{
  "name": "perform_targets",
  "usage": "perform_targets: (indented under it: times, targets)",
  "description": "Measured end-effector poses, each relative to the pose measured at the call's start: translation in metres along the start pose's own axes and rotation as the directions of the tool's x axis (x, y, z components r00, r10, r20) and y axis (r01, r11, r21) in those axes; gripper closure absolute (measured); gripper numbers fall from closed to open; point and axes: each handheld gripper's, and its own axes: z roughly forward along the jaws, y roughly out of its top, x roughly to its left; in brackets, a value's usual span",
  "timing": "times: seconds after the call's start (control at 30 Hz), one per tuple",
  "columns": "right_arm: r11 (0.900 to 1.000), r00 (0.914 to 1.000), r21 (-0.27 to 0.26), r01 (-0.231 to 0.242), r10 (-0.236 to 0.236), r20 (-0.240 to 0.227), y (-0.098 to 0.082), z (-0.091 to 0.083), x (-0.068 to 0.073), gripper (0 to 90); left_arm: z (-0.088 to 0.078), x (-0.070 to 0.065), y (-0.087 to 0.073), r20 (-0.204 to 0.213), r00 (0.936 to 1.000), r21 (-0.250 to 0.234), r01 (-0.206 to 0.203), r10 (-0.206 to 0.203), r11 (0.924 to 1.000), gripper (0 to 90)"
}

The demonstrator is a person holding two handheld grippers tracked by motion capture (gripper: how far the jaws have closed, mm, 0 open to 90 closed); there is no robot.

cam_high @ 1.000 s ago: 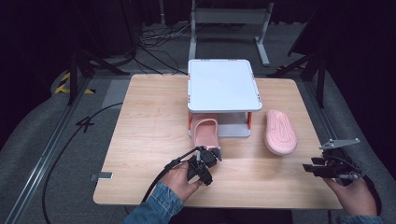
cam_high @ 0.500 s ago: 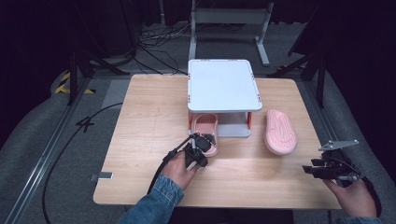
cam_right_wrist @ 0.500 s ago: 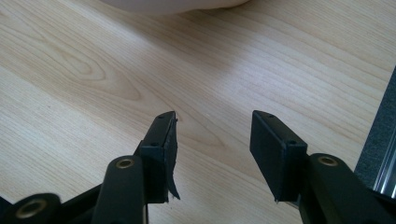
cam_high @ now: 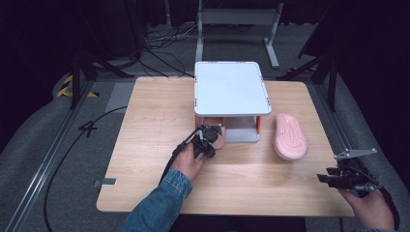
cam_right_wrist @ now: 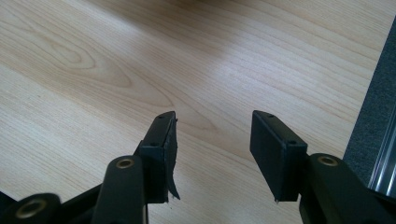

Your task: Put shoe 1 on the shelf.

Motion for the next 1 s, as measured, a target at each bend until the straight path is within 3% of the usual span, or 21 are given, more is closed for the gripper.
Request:
perform_targets:
  times: [0.17,0.27,0.33,0.37,0.43,0.47,0.5,0.6,0.63,0.67,0.7,0.73,0.77,0.83,0.93,1.0]
  targets:
    - [1.000,1.0000,0.008,-0.003,0.003,0.000,-0.001,0.003,-0.001,51.7,0.005,0.008,0.007,0.000,1.0000,-0.016,-0.009,0.009,0.9998,74.3]
    - [1.000,1.0000,0.008,0.000,0.000,0.000,-0.001,0.003,0.000,51.8,0.007,0.009,0.012,-0.009,0.9999,-0.008,0.009,-0.009,0.9999,74.2]
    - [1.000,1.0000,0.006,0.000,0.000,0.001,-0.001,0.002,0.001,51.8,0.009,0.011,0.016,-0.013,0.9999,-0.011,-0.007,0.007,0.9999,73.5]
    - [1.000,1.0000,0.006,0.001,-0.001,0.001,-0.001,0.002,0.001,51.8,0.010,0.011,0.016,-0.017,0.9997,-0.007,0.019,-0.019,0.9998,73.4]
    - [1.000,1.0000,0.003,0.002,-0.002,0.001,-0.001,0.001,0.001,51.8,0.011,0.012,0.017,-0.013,0.9995,-0.001,0.030,-0.030,0.9995,73.3]
    - [1.000,1.0000,0.003,0.001,-0.001,0.001,-0.001,0.001,0.001,51.9,0.011,0.025,0.021,-0.028,0.9896,0.005,-0.141,0.141,0.9900,73.2]
    - [1.000,1.0000,0.002,0.001,-0.001,0.001,0.000,0.002,0.001,51.9,0.011,0.030,0.022,-0.016,0.9846,0.003,-0.174,0.174,0.9847,73.0]
    - [1.000,1.0000,0.003,0.007,-0.007,-0.001,0.001,0.003,0.001,51.8,0.011,0.031,0.021,-0.009,0.9878,0.000,-0.155,0.155,0.9878,73.9]
    - [1.000,1.0000,0.004,0.007,-0.007,-0.005,0.001,0.004,0.001,51.8,0.010,0.032,0.022,-0.017,0.9810,0.000,-0.194,0.194,0.9811,73.6]
    - [1.000,0.9999,0.005,0.012,-0.012,-0.004,0.002,0.005,0.002,51.8,0.010,0.032,0.022,-0.017,0.9810,0.000,-0.194,0.194,0.9811,71.7]
    - [1.000,0.9999,0.005,0.012,-0.012,-0.004,0.002,0.005,0.002,51.8,0.010,0.024,0.018,-0.021,0.9955,-0.011,-0.093,0.093,0.9956,71.7]
    - [1.000,0.9999,0.004,0.014,-0.014,-0.008,0.003,0.005,0.002,51.8,0.009,0.021,0.016,-0.003,0.9973,-0.015,-0.073,0.073,0.9972,69.5]
    - [1.000,0.9998,0.004,0.018,-0.018,-0.008,0.004,0.005,0.003,51.8,0.006,0.014,0.012,0.012,0.9999,-0.032,0.007,-0.007,0.9995,69.4]
    - [1.000,0.9997,-0.002,0.022,-0.022,-0.008,0.005,0.004,0.003,51.8,0.000,0.011,0.008,0.031,0.9995,-0.049,0.013,-0.012,0.9987,68.0]
    - [1.000,0.9998,-0.007,0.017,-0.017,-0.007,0.006,0.003,0.002,51.8,-0.013,0.008,-0.001,0.054,0.9983,-0.040,-0.017,0.019,0.9990,65.0]
    - [1.000,0.9998,-0.009,0.018,-0.018,-0.006,0.007,0.002,0.002,51.9,-0.024,0.007,-0.010,0.070,0.9975,-0.051,0.003,0.000,0.9987,63.3]
